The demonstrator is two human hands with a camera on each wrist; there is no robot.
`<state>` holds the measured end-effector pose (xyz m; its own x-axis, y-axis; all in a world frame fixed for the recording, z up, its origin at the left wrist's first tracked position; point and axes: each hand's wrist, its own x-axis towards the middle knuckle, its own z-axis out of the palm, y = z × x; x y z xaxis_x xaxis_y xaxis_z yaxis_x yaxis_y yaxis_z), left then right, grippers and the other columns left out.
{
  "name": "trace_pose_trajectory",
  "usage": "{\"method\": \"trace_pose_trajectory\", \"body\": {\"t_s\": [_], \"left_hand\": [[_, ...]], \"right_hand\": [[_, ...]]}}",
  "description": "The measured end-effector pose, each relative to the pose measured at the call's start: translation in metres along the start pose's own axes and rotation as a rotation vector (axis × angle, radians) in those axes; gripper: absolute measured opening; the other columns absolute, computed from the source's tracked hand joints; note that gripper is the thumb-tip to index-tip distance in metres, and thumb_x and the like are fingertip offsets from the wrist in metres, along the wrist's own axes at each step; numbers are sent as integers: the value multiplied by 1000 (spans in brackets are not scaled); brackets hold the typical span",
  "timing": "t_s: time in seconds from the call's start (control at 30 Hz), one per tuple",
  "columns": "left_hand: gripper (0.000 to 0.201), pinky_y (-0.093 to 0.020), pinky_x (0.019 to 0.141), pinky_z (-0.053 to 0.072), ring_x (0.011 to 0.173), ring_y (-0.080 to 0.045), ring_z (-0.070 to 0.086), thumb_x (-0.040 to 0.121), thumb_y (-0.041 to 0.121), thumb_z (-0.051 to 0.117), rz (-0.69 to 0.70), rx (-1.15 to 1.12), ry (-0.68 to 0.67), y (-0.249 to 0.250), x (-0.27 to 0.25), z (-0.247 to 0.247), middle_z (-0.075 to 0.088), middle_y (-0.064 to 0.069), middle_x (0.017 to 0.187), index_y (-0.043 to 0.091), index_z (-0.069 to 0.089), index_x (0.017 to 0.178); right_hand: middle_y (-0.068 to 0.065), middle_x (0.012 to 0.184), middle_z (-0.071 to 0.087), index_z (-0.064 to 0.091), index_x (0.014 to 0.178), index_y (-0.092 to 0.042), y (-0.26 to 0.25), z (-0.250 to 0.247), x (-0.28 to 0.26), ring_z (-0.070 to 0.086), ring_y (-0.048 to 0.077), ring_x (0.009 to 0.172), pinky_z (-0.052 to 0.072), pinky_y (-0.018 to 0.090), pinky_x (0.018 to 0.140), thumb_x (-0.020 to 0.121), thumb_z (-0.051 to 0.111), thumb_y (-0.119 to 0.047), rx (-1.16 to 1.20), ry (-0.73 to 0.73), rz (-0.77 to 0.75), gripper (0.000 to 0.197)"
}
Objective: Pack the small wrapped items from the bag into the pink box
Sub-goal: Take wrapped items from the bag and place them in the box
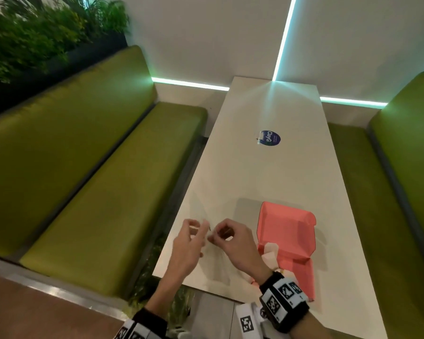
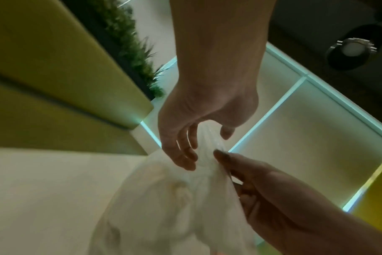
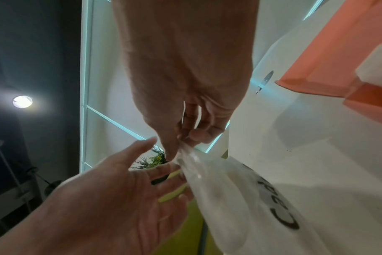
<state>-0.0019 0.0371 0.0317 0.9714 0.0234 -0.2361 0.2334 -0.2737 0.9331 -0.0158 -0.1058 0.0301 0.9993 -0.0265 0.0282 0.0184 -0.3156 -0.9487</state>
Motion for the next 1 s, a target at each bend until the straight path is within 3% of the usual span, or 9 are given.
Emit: {"method": "trace_pose_trajectory", "body": {"t_s": [0.2, 0.33, 0.47, 0.6, 0.67, 0.73, 0.83, 0.9, 1.0], "left_hand": [[16, -28, 59, 55, 74, -20, 68, 101, 13, 52, 32, -92, 37, -10, 0, -9, 67, -9, 85, 8, 60, 88], [16, -25, 57, 54, 74, -17, 64, 103, 15, 49, 51, 6, 98, -20, 3, -33, 65, -8, 87, 10, 58, 92], [15, -27, 56, 55, 70, -15, 64, 102, 16, 50, 51, 76, 63, -26, -2, -36, 66, -6, 86, 10, 58, 91], [13, -30, 55, 58, 68, -16, 67, 101, 14, 53, 87, 51, 32, -22, -9, -24, 67, -6, 84, 10, 59, 90], [13, -30, 54, 57, 68, -17, 68, 100, 14, 55, 94, 19, 21, -19, -10, -20, 66, -7, 83, 8, 60, 90], [13, -31, 54, 57, 67, -18, 68, 100, 13, 55, 94, -12, 9, -17, -10, -18, 66, -9, 81, 7, 60, 89], [14, -32, 55, 58, 67, -18, 68, 100, 13, 55, 95, -25, 8, -13, -13, -17, 66, -8, 80, 8, 60, 88], [14, -33, 56, 59, 68, -18, 68, 100, 14, 55, 89, -32, 3, -12, -15, -15, 66, -6, 79, 9, 59, 88], [16, -32, 56, 59, 68, -18, 68, 100, 13, 54, 86, -40, 17, -13, -16, -13, 64, -6, 78, 9, 58, 86]], "right_hand": [[-2, 73, 69, 70, 79, -17, 6, -6, -1, 62, 10, 66, 49, 22, 55, 88, 72, -14, 68, 21, 73, 10], [-5, 70, 67, 67, 75, -18, 25, -30, -5, 58, 4, 61, 46, 19, 57, 88, 69, -9, -51, 150, 155, 16], [-3, 81, 65, 64, 83, -18, 39, -42, -9, 60, 14, 73, 45, 11, 62, 91, 67, -12, -252, 140, 230, 10], [-15, 101, 52, 58, 103, -26, 15, -30, -14, 53, 1, 86, 42, 7, 73, 89, 70, -19, -350, 183, 4, 20], [-19, 101, 51, 62, 106, -22, -3, -17, -12, 53, -3, 88, 41, 7, 77, 94, 63, -15, -347, 92, -143, 14], [-12, 107, 57, 66, 113, -16, -8, -2, -4, 55, -2, 93, 44, 13, 85, 96, 55, -9, -453, -86, -176, 21], [5, 134, 51, 52, 137, -12, 4, 16, 16, 51, 20, 119, 45, 31, 101, 93, 52, 1, -708, -344, -91, 46], [11, 137, 46, 45, 139, -12, 12, 23, 26, 47, 30, 122, 48, 39, 98, 91, 53, 4, -869, -451, -98, 51], [10, 130, 49, 47, 132, -14, 20, 28, 34, 48, 33, 119, 47, 42, 92, 94, 49, -3, -1076, -541, -145, 39]]}}
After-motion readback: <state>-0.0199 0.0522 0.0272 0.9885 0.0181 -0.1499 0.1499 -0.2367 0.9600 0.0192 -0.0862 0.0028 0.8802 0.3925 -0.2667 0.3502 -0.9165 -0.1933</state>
